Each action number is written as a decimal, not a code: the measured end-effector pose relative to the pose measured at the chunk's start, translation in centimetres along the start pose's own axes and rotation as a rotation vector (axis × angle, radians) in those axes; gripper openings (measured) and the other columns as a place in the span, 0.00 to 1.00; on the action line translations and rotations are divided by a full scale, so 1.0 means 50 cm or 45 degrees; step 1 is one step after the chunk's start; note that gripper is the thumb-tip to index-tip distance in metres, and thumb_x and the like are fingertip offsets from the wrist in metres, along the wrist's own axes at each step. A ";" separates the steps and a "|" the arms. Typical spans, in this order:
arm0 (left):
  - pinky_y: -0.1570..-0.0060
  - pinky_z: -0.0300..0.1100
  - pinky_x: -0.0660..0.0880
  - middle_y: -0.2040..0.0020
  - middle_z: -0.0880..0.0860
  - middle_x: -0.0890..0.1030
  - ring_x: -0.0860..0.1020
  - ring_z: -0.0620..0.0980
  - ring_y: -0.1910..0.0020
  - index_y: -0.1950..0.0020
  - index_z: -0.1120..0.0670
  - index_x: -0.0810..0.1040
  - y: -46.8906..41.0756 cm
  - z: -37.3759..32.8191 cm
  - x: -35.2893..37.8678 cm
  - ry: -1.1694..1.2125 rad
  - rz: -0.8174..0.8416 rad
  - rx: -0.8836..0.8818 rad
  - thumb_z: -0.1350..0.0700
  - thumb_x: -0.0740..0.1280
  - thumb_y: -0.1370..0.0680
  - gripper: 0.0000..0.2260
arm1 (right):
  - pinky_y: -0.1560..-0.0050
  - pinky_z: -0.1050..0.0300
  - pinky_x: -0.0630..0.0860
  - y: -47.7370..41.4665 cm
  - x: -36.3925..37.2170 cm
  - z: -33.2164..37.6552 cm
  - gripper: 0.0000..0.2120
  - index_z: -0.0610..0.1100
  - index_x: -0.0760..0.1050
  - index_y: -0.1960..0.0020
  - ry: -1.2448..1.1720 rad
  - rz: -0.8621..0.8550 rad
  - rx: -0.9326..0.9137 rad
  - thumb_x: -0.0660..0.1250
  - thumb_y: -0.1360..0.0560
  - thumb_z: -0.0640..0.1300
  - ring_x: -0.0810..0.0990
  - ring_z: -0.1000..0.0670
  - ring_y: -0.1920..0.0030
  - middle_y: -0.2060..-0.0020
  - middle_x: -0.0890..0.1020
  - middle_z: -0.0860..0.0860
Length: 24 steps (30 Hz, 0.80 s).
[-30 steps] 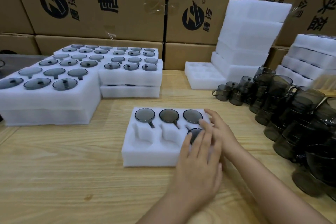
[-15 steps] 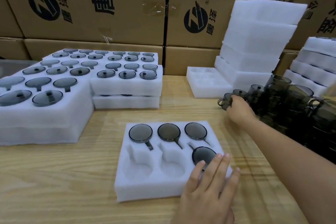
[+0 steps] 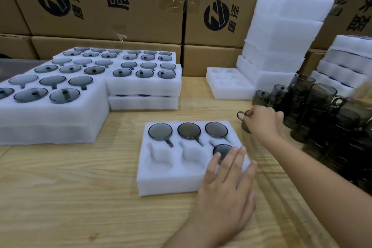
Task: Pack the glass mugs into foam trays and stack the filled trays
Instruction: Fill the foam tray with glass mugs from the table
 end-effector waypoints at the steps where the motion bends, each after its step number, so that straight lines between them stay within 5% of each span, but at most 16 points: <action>1: 0.33 0.53 0.60 0.31 0.55 0.73 0.70 0.51 0.30 0.38 0.51 0.79 -0.001 0.008 -0.011 0.006 -0.038 -0.023 0.47 0.59 0.25 0.20 | 0.50 0.52 0.59 0.026 -0.003 0.000 0.07 0.47 0.79 0.53 -0.026 -0.043 -0.011 0.63 0.25 0.46 0.73 0.44 0.46 0.56 0.82 0.47; 6: 0.32 0.53 0.52 0.36 0.54 0.77 0.74 0.50 0.34 0.44 0.53 0.82 -0.017 0.122 -0.095 0.179 -0.426 -0.170 0.53 0.59 0.23 0.15 | 0.50 0.51 0.55 0.142 -0.025 -0.007 0.06 0.46 0.79 0.53 -0.086 -0.180 -0.003 0.64 0.26 0.44 0.70 0.45 0.46 0.61 0.82 0.48; 14: 0.40 0.40 0.70 0.41 0.48 0.76 0.73 0.47 0.39 0.39 0.50 0.72 0.051 0.346 -0.078 1.745 -0.766 -1.373 0.61 0.59 0.19 0.11 | 0.52 0.51 0.58 0.239 -0.033 -0.028 0.04 0.40 0.81 0.57 -0.249 -0.389 -0.091 0.73 0.32 0.39 0.72 0.39 0.54 0.59 0.77 0.42; 19: 0.33 0.44 0.65 0.36 0.52 0.74 0.70 0.50 0.32 0.31 0.51 0.66 0.054 0.361 -0.023 2.113 -0.520 -1.526 0.58 0.60 0.20 0.18 | 0.42 0.48 0.63 0.234 -0.022 -0.049 0.06 0.40 0.81 0.54 -0.377 -0.272 -0.164 0.71 0.31 0.37 0.69 0.35 0.42 0.43 0.76 0.40; 24: 0.54 0.37 0.76 0.41 0.46 0.79 0.81 0.41 0.48 0.35 0.47 0.71 0.049 0.351 -0.002 1.949 -0.210 -1.357 0.59 0.67 0.23 0.18 | 0.41 0.60 0.60 0.219 -0.017 -0.063 0.01 0.42 0.76 0.57 -0.652 -0.111 -0.125 0.67 0.27 0.37 0.70 0.43 0.36 0.39 0.75 0.44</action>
Point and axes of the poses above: each hand's wrist, its own y-axis away from the middle knuckle, its own x-axis out of the palm, z = x × y, the point moved 2 cm from there along -y, towards the middle knuckle
